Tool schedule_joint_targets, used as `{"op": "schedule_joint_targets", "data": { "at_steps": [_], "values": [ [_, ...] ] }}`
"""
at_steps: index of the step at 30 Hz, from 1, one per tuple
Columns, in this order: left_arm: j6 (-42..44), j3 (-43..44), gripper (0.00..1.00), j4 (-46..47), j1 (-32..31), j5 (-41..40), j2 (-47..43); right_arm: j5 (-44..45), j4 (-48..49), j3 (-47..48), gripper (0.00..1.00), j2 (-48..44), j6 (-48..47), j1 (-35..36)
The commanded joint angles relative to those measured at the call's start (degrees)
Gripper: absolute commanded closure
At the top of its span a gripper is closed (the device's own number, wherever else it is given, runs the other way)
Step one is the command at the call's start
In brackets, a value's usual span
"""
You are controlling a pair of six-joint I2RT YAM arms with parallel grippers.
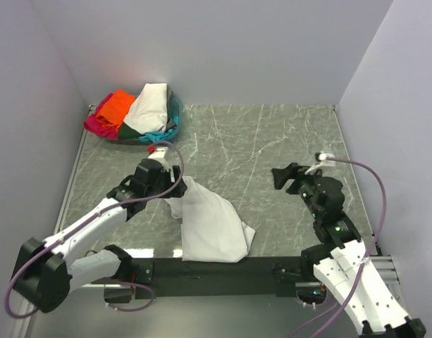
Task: Fold and stack the t-shirts
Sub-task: Move the tshirt to the center of the board, then flatten the tshirt out
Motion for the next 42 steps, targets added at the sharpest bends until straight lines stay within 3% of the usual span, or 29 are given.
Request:
{"op": "schedule_joint_targets", "data": {
  "at_steps": [1, 10, 17, 24, 32, 38, 42],
  "values": [
    [-4.1, -0.7, 0.25, 5.3, -0.1, -6.6, -7.9, -5.9, 1.0, -1.2, 0.16, 1.7, 4.0, 8.2],
    [-10.4, -7.3, 0.25, 7.0, 0.1, -13.5, -3.1, 10.6, 4.6, -1.1, 0.18, 13.2, 15.1, 45.4],
    [-10.4, -7.8, 0.23, 11.6, 1.9, -14.7, 3.7, 18.7, 3.9, 5.7, 0.18, 29.1, 19.5, 61.5],
    [-10.2, -6.3, 0.22, 11.8, 4.6, -12.4, 8.2, 22.3, 1.2, 13.0, 0.18, 41.9, 22.3, 68.3],
    [-11.3, -5.8, 0.28, 11.2, 4.8, -10.7, 10.9, 23.0, -2.4, 19.4, 0.18, 51.6, 23.1, 70.2],
    [-11.0, -4.8, 0.43, 10.9, 4.8, -9.2, 13.0, 20.8, -1.3, 20.9, 0.19, 56.7, 23.1, 70.4],
    [-10.8, -4.8, 0.57, 10.9, 4.8, -9.0, 12.9, 19.6, -0.5, 21.7, 0.25, 60.2, 23.2, 70.4]
  ]
}}
